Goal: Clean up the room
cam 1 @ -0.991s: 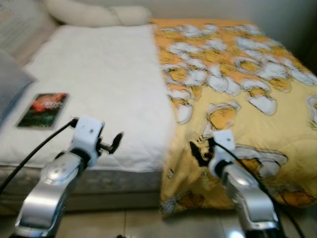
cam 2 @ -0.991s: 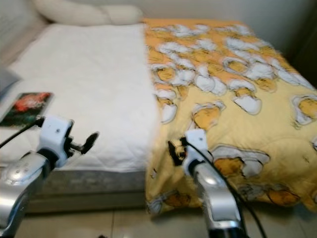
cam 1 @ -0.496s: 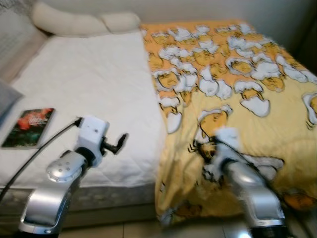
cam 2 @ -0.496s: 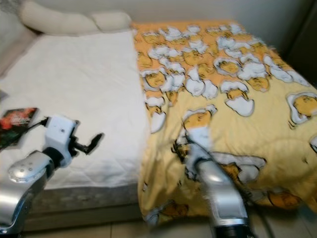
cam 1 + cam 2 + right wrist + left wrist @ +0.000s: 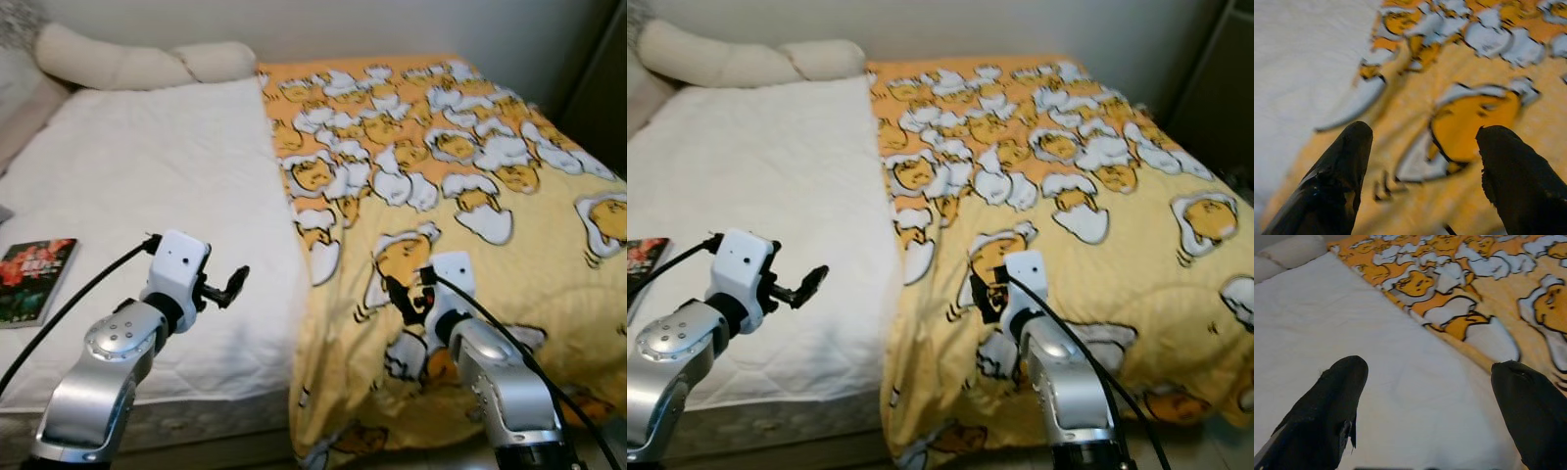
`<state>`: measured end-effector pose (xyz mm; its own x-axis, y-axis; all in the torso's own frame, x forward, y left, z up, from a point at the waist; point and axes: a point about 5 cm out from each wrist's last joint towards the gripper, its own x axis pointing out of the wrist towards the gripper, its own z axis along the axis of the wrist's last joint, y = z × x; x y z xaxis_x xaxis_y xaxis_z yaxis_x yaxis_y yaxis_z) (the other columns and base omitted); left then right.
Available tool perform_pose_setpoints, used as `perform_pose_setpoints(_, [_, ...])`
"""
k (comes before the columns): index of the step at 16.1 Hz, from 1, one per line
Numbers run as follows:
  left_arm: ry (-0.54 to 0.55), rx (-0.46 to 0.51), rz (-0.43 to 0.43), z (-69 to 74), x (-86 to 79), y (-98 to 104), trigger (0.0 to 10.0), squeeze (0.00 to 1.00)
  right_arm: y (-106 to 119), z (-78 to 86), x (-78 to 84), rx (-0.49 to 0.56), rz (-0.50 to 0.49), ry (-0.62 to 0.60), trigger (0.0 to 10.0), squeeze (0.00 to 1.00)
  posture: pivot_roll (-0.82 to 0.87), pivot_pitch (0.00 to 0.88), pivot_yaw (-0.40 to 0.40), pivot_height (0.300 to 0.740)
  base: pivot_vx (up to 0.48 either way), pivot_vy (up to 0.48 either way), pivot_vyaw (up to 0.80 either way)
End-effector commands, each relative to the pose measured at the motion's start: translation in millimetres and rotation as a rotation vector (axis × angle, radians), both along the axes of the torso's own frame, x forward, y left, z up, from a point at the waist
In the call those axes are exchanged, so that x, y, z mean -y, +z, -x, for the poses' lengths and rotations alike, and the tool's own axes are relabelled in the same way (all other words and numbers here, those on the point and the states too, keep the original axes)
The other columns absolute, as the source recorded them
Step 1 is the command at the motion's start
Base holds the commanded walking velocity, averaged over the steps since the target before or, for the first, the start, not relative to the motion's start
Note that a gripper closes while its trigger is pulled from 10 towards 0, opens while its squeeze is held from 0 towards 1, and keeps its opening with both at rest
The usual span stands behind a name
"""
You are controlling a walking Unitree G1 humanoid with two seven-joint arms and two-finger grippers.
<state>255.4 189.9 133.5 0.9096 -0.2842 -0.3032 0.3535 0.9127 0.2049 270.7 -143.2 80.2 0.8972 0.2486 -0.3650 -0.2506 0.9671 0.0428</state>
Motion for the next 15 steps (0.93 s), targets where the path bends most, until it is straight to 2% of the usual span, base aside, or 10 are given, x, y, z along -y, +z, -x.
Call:
perform_pose_setpoints(1, [0.014, 0.002, -0.016, 1.7, -5.9, 1, 10.0, 0.00, 4, -0.7, -10.0, 0.011, -0.016, 0.035, 10.0, 0.00, -0.07, 0.000, -0.002, 0.740, 0.289, 0.000, 0.00])
perform_pose_setpoints(3, [0.005, -0.006, -0.025, 4.4, -4.4, -2, 10.0, 0.00, 5, -2.5, -14.9, 0.013, -0.013, 0.052, 10.0, 0.00, -0.07, 0.000, -0.008, 0.740, 0.137, 0.000, 0.00])
perform_pose_setpoints(4, [-0.005, -0.013, -0.017, 6.3, -2.0, -3, 10.0, 0.00, 7, -7.2, -23.6, 0.017, -0.050, 0.096, 10.0, 0.04, -0.06, 0.000, -0.012, 0.740, 0.000, 0.000, 0.00])
perform_pose_setpoints(5, [-0.019, -0.014, -0.013, 7.9, 0.7, -2, 10.0, 0.00, 6, -17.3, -33.1, -0.017, -0.040, 0.124, 10.0, 1.00, -0.06, 0.000, -0.022, 0.740, 0.000, 0.000, 0.00])
perform_pose_setpoints(6, [-0.055, -0.017, -0.008, 10.6, 3.8, -1, 10.0, 0.00, 4, -29.0, -42.1, -0.044, -0.020, 0.143, 10.0, 1.00, -0.05, 0.000, -0.027, 0.740, 0.000, 0.000, 0.00])
perform_pose_setpoints(9, [-0.116, -0.041, -0.008, 16.6, 6.7, 0, 10.0, 0.00, 4, -46.1, -55.5, -0.070, -0.017, 0.164, 10.0, 1.00, -0.05, 0.000, -0.042, 0.740, 0.000, 0.000, 0.00])
perform_pose_setpoints(10, [-0.142, -0.057, -0.012, 19.4, 6.0, 2, 10.0, 0.00, 2, -57.4, -67.1, -0.107, -0.031, 0.185, 10.0, 1.00, -0.04, 0.000, -0.045, 0.740, 0.000, 0.000, 0.00])
perform_pose_setpoints(12, [-0.162, -0.071, -0.030, 21.1, 3.3, 7, 10.0, 0.00, -3, -70.3, -80.6, -0.172, -0.023, 0.202, 10.0, 1.00, -0.04, 0.058, -0.058, 0.740, 0.000, 0.000, 0.00])
perform_pose_setpoints(14, [-0.187, -0.097, -0.046, 23.9, 2.7, 9, 10.0, 0.00, -7, -75.3, -84.2, -0.204, 0.017, 0.179, 10.0, 1.00, -0.03, 0.096, -0.065, 0.740, 0.000, 0.000, 0.00])
perform_pose_setpoints(15, [-0.197, -0.109, -0.049, 25.8, 2.4, 10, 10.0, 0.00, -9, -76.3, -87.0, -0.220, 0.076, 0.184, 10.0, 1.00, -0.02, 0.135, -0.063, 0.740, 0.000, 0.000, 0.00])
